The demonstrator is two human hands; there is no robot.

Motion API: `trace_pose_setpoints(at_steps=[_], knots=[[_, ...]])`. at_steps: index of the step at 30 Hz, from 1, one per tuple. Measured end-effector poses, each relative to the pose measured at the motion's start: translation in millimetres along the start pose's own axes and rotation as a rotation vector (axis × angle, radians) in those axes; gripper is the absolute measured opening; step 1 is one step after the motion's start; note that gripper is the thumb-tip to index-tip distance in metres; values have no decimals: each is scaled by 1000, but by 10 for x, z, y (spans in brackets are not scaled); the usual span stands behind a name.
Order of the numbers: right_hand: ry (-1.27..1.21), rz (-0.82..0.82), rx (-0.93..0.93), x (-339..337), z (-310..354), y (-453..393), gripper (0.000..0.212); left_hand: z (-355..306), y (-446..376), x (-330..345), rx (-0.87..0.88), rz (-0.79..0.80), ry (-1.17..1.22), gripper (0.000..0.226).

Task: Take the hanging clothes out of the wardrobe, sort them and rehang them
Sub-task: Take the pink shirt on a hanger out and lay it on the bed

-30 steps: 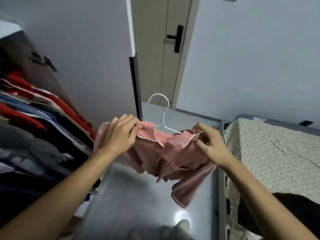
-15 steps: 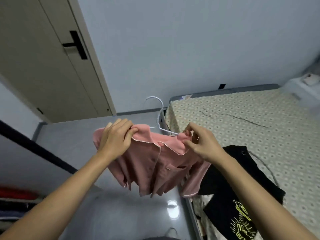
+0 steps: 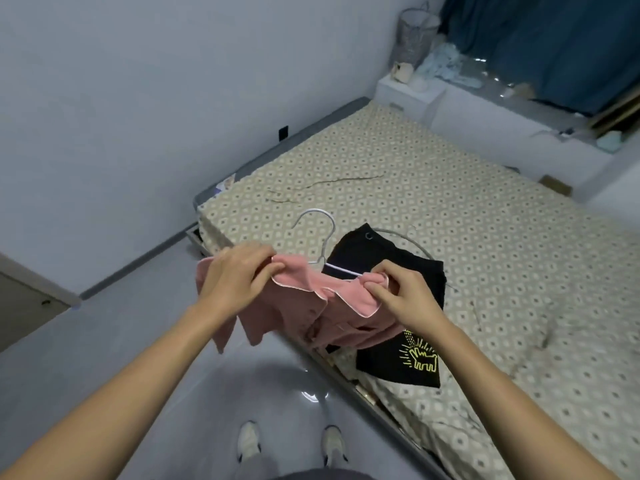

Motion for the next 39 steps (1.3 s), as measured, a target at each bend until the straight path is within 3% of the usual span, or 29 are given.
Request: trace_pose_setpoints(at_steps=[12,21,27,39], knots=[[103,-321,367,-95,-35,749,6,-16,-761,448,337,193,167,42],[117,-378,506,-128,-639,577,19,-71,-1375,1075,387,331,159,43],[79,-334,546,-75,-1515,-13,17,136,-2017,1938,352,422,130,47],[6,-74,677,355,-4206,-1400,29,647,-3260,4485,120,684,5,45]])
Point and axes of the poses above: each hand's wrist, its own y-axis away from the middle knuckle, its own x-axis out of the palm, z = x × y, the point moved 3 cm from there along -y, towards the middle knuckle, and after that the axes turned 14 degrees about y, right-handed, at the moved point
